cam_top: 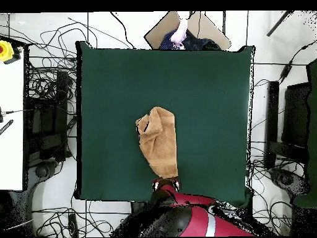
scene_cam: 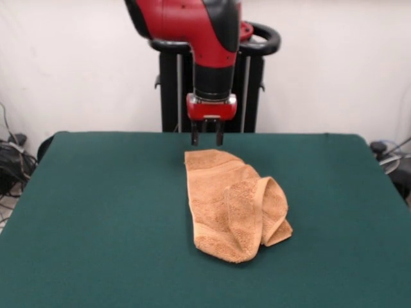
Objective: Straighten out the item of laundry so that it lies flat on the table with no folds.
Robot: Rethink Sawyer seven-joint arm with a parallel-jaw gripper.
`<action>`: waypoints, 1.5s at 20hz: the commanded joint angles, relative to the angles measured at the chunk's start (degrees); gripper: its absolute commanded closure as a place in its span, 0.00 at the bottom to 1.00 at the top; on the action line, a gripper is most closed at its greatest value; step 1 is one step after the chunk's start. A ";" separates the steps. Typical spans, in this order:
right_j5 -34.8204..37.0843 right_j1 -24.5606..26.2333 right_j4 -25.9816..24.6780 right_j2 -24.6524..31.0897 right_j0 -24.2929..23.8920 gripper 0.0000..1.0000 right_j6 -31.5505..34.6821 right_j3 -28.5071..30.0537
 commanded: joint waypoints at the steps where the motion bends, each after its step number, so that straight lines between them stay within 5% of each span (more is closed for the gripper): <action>1: -6.71 7.01 4.37 5.48 0.49 0.00 12.84 -9.38; 23: -12.86 13.00 4.95 5.83 0.32 0.00 12.74 -13.26; 24: -12.82 12.96 5.12 5.83 0.37 1.00 12.91 -13.01; 30: -15.04 12.41 7.28 3.68 2.82 1.00 13.66 -11.55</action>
